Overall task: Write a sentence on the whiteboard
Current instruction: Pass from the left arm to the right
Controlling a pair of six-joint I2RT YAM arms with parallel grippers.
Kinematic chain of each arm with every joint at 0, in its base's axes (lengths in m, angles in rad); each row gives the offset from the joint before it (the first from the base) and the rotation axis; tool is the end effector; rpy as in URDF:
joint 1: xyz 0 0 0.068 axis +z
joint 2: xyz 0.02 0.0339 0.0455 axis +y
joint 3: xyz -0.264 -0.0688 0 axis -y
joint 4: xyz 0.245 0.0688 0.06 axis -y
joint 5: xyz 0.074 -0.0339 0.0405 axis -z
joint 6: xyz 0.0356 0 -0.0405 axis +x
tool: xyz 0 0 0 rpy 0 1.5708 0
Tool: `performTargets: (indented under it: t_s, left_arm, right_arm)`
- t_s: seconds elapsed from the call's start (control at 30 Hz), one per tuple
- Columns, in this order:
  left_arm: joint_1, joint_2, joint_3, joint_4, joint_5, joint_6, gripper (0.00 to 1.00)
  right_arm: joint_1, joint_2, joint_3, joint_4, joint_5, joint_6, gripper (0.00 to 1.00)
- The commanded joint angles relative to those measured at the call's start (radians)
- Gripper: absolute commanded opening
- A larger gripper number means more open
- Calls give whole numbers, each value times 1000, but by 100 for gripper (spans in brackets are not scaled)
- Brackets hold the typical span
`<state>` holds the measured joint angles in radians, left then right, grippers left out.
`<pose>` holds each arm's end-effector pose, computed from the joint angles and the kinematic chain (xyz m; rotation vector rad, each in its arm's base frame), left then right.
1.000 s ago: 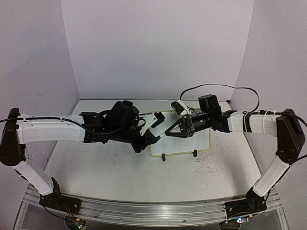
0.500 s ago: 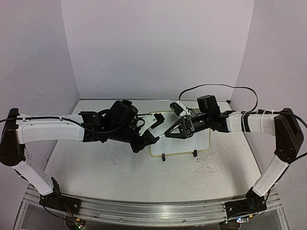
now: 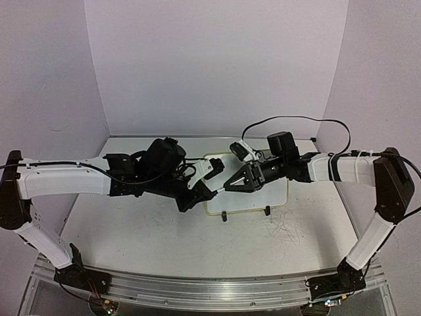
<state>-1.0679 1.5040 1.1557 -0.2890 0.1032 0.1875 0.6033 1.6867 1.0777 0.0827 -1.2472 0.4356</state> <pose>0.1612 -0.3006 0.2846 1.3809 1.8026 -0.5935 0.2770 0.2318 0.2419 -1.0321 2.0001 1.8927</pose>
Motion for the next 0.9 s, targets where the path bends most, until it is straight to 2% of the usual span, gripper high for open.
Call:
performTargets:
  t_s: [0.0,0.3,0.57,0.7,0.87]
  left_arm:
    - [-3,-26,10,18,12,18,0]
    - [-3,-8,28,-1,14,27,0]
    - [-3,-11,32,-13,-22,1,0]
    - [-3,-14,30,-20,-21,-13,19]
    - [-3,0,34,-22,15,-23,28]
  right_arm:
    - [7,21,48,-7,-18,-32,30]
    - [25,35,45,-24,-16,-48,9]
    - [30,47,44,-27,-6,-50,0]
    - [30,47,47,-26,6,-49,0]
    - [30,42,47,-24,11,-48,0]
